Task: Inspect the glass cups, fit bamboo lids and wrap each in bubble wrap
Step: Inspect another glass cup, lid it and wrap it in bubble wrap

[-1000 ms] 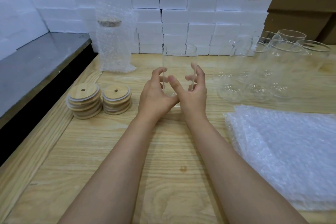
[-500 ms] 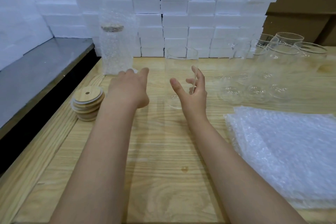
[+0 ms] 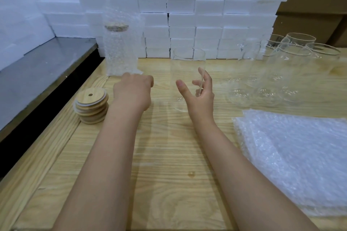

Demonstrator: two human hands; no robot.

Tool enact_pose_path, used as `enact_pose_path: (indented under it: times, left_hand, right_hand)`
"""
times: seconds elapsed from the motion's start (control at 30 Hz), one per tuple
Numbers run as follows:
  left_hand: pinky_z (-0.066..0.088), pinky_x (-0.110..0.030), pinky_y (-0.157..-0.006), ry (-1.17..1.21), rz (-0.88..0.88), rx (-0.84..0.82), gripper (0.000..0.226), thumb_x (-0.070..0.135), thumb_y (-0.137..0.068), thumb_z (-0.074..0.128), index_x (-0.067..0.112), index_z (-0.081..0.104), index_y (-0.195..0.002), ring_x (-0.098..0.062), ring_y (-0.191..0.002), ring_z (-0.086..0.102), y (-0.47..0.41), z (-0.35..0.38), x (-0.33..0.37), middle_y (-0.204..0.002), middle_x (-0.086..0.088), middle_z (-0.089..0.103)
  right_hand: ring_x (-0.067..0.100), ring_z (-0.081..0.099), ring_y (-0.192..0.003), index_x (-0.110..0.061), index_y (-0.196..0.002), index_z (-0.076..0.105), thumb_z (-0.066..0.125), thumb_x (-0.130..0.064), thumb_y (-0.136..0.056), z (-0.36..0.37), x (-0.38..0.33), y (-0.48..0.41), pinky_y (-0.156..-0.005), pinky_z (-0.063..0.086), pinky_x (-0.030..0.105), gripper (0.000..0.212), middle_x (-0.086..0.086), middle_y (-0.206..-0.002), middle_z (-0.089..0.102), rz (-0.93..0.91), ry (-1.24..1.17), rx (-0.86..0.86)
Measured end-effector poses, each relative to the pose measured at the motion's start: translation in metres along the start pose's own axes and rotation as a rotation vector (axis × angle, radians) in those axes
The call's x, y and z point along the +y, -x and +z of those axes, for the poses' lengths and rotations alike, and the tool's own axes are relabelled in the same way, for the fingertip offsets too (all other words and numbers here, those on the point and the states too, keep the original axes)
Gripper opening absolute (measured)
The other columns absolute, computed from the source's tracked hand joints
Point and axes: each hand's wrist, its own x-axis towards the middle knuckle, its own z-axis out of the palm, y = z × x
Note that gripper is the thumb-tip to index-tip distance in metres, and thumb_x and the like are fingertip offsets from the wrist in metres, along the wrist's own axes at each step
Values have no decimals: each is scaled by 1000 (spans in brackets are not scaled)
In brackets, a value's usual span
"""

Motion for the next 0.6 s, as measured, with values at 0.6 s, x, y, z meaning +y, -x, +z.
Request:
enact_pose_path:
  times: [0.6]
  left_hand:
    - [50,-19,-92,1339,45,663,22,3,-87,59,11,74,-101,-2,-98,65,-34,-62,43,-100,6,71]
  right_hand:
    - [18,35,-126,-43,-138,34,73,-57,-73,-2,-1,3,-103,34,36,77,-15,-118,47,45,48,-7]
